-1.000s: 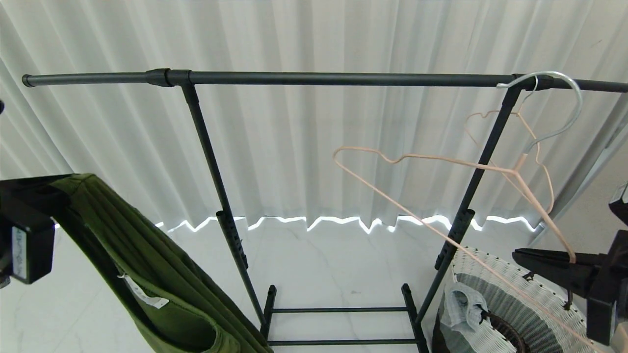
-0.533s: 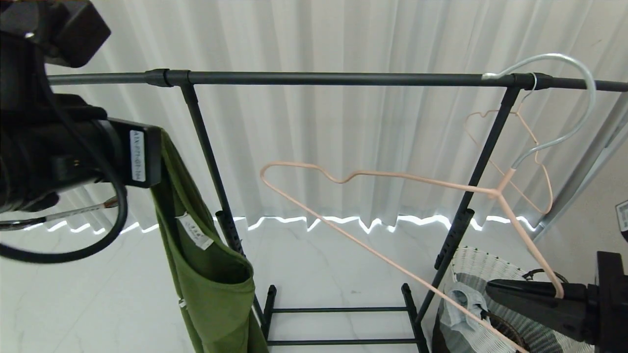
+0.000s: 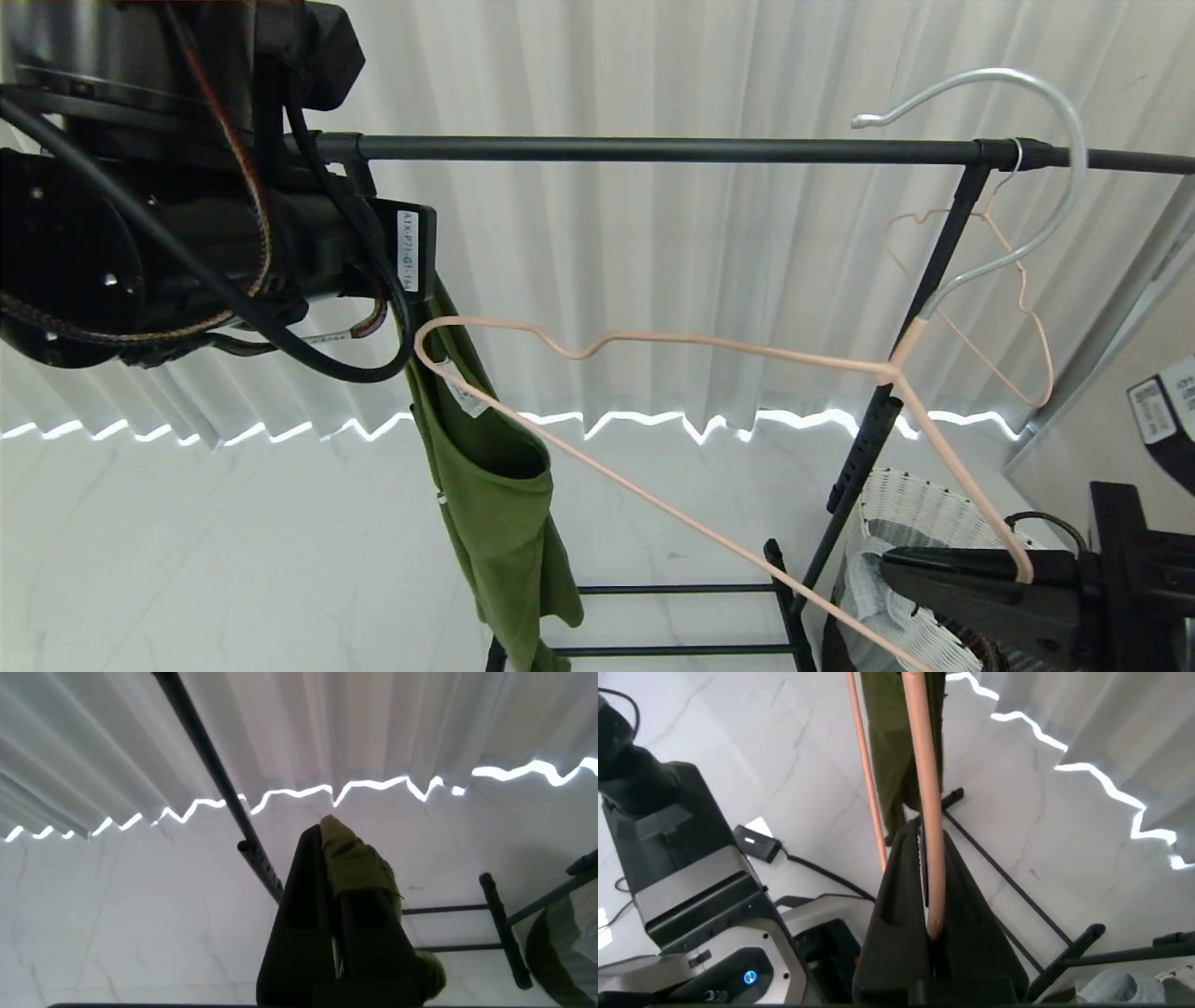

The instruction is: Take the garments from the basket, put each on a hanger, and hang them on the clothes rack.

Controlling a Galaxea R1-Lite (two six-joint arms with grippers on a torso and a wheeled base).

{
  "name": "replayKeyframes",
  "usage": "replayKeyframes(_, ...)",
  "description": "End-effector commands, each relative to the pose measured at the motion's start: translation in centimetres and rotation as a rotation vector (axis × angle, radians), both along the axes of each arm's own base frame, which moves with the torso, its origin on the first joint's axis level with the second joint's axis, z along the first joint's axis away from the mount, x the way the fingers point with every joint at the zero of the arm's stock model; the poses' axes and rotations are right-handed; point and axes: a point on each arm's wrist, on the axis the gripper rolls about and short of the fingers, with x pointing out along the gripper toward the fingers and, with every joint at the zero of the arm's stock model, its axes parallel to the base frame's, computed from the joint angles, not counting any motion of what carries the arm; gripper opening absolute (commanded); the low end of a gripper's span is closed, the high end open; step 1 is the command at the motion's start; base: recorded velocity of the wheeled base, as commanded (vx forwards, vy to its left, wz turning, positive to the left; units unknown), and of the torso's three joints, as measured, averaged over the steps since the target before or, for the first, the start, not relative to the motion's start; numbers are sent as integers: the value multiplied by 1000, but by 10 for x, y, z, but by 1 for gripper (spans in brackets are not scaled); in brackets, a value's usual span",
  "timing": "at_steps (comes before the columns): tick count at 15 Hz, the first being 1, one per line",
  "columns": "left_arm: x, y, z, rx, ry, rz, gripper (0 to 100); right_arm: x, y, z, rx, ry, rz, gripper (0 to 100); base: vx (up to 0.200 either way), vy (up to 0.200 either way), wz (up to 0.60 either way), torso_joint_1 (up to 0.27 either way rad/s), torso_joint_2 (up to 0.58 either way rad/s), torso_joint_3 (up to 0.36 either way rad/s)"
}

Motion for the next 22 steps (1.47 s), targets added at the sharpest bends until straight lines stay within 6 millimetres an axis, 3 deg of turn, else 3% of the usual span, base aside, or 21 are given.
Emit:
replayKeyframes(1, -1, -7, -1, 2, 2, -23, 0, 7, 12, -4, -28, 14, -7, 0, 0, 0, 0, 0, 0, 0)
replayKeyframes(7, -3, -21, -6, 18, 13, -49, 0, 23, 30, -12, -17, 13, -149, 0, 0, 0, 0, 0, 0, 0)
replayKeyframes(14, -5, -23, -7, 19, 10, -54, 0, 32, 39, -10, 35, 8, -179, 0, 0, 0, 0, 0, 0, 0)
replayKeyframes(22, -13, -32, -7, -16, -8, -7, 0, 52, 69, -18, 6, 17, -212, 0, 0, 0, 0, 0, 0, 0)
